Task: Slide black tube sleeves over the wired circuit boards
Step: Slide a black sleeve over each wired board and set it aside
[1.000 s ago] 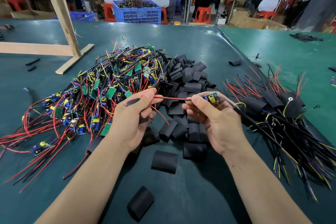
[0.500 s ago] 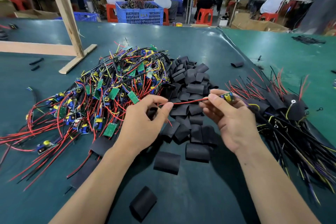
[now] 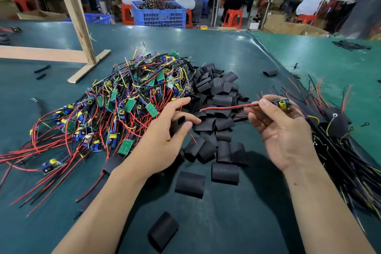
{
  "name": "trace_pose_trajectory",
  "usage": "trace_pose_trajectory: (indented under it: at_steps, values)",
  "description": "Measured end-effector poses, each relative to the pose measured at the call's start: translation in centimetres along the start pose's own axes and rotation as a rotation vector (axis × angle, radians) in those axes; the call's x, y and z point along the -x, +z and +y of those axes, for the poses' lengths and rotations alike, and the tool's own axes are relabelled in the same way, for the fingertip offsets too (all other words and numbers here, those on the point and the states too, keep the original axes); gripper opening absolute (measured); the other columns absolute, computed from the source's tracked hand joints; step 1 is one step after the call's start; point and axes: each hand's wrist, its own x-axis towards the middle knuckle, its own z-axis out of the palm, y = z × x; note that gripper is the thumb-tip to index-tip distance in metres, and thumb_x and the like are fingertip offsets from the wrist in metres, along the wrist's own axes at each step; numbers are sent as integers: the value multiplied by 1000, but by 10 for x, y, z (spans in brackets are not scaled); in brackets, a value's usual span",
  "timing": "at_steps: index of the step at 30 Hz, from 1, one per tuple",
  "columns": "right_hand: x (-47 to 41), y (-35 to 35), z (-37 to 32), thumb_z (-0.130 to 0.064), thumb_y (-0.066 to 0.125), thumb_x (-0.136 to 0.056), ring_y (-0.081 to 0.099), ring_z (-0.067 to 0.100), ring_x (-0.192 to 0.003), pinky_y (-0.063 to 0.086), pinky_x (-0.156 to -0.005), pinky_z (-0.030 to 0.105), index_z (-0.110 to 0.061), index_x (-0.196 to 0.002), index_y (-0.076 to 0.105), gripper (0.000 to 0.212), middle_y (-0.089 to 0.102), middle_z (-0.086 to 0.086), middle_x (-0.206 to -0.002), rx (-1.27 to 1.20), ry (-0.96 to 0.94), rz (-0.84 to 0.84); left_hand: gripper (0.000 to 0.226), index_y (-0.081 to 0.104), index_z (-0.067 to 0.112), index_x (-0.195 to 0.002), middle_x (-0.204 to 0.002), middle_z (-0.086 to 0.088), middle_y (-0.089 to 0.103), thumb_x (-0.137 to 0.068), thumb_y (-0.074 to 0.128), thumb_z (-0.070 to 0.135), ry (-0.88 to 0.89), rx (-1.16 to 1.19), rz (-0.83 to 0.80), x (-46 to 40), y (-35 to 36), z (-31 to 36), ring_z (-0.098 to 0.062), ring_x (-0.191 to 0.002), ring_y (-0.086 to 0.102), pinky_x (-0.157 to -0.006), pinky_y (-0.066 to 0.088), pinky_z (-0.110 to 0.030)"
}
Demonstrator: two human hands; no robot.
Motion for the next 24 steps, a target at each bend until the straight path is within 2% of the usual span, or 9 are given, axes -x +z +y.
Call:
trace_pose_trajectory:
  at_steps: [1, 3, 6, 10, 12, 14, 18, 20, 24]
  values:
    - [0, 0, 1, -5, 64, -79, 73, 23, -71, 57, -63, 24, -12, -87, 65, 11, 73, 9, -75, 16, -8, -14, 31, 45, 31, -129, -101, 20, 71, -100, 53, 23, -20, -28, 14, 0, 0, 0, -10, -58, 55, -60, 45, -22]
    - [2, 2, 2, -7, 65, -77, 73, 23, -71, 57, -63, 24, -13, -86, 65, 11, 73, 9, -75, 33, -15, -32, 17, 51, 38, -107, -83, 12, 73, -92, 59, 43, -86, -78, 70, 0, 2, 0, -11, -57, 59, -58, 48, -24]
    - [4, 7, 5, -6, 64, -78, 73, 22, -69, 57, -62, 24, -13, -83, 67, 10, 73, 9, -74, 41, -15, -44, 34, 54, 29, -88, -65, -2, 66, -83, 60, 62, -107, -116, 137, 2, 2, -2, -15, -55, 59, -54, 47, -25]
    - [8, 13, 12, 0, 60, -85, 72, 21, -68, 56, -60, 23, -12, -84, 65, 14, 72, 9, -73, 68, 8, -59, 39, 54, 20, -96, -57, -7, 62, -99, 26, 47, -65, 57, 142, 3, 1, 1, -9, -45, 52, -49, 36, -17]
    - [10, 15, 14, 2, 58, -88, 72, 21, -67, 56, -61, 23, -11, -86, 63, 14, 72, 8, -72, 78, 13, -69, 37, 55, 17, -98, -53, -7, 58, -104, 21, 33, -21, -38, 204, 2, 2, 0, -3, -43, 51, -48, 31, -10]
    - [11, 17, 14, 2, 58, -88, 72, 20, -68, 56, -61, 23, -11, -86, 63, 14, 72, 8, -72, 85, 8, -75, 32, 56, 17, -100, -49, 2, 53, -105, 24, 23, 20, -189, 266, 2, 3, 0, 4, -42, 49, -46, 27, -5]
    - [11, 17, 14, 3, 58, -89, 72, 21, -67, 56, -62, 24, -12, -84, 65, 17, 72, 8, -73, 95, -13, -78, 29, 58, 17, -106, -42, 8, 41, -104, 30, 25, 42, -242, 355, 2, 4, 1, 1, -39, 46, -43, 24, -7]
    - [11, 16, 13, 3, 58, -90, 72, 21, -67, 56, -62, 24, -12, -84, 65, 18, 72, 9, -73, 103, -23, -81, 30, 57, 20, -108, -45, 6, 47, -105, 28, 29, 37, -219, 358, 2, 4, 0, 6, -45, 54, -46, 29, -8]
    - [12, 16, 14, -3, 63, -86, 72, 23, -69, 57, -64, 25, -11, -87, 64, 8, 72, 10, -74, 130, -65, -95, 41, 57, 22, -111, -54, 9, 58, -102, 24, 43, 33, -270, 357, 3, 8, -1, 0, -48, 55, -50, 32, -17]
